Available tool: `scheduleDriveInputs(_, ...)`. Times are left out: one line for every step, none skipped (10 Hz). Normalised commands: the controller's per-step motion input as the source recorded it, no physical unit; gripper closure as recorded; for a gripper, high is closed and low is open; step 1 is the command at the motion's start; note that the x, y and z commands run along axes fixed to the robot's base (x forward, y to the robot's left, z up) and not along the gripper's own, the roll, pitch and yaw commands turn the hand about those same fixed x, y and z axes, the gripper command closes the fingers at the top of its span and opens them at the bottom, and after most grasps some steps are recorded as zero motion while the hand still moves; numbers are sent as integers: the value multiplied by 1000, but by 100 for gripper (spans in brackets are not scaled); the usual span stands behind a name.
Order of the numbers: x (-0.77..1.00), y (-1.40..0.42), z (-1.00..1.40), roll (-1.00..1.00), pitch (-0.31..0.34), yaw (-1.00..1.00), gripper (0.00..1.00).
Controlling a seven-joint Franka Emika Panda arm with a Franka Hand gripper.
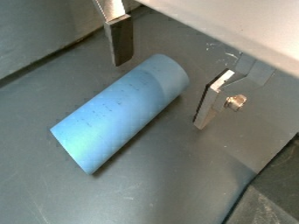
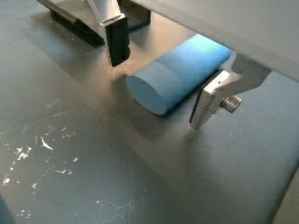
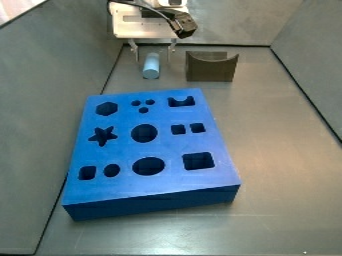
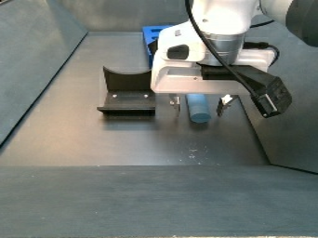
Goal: Pick up the oval object. Move up. Place the oval object on the fixture. Regrasp the oval object. Move to above the board. Insert the oval object.
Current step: Pick up the oval object.
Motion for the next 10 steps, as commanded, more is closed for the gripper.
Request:
scheduleDriveInputs(0,-43,0,19,0,0,0)
scheduleDriveInputs(0,-26,0,19,0,0,0)
scheduleDriveInputs(0,-6,0,11,0,0,0)
scheduleDriveInputs(0,-26,0,0,0,0,0)
scheduleDriveInputs(0,0,-49,1,0,0,0)
scheduleDriveInputs(-83,-14,-240,6,-50,0,0)
scheduleDriveInputs(-17,0,0,0,0,0,0)
scheduleDriveInputs(-37,0,-103,13,0,0,0)
scheduleDriveInputs(-26,0,-46,0,0,0,0)
scheduleDriveInputs(0,0,-23,0,0,0,0)
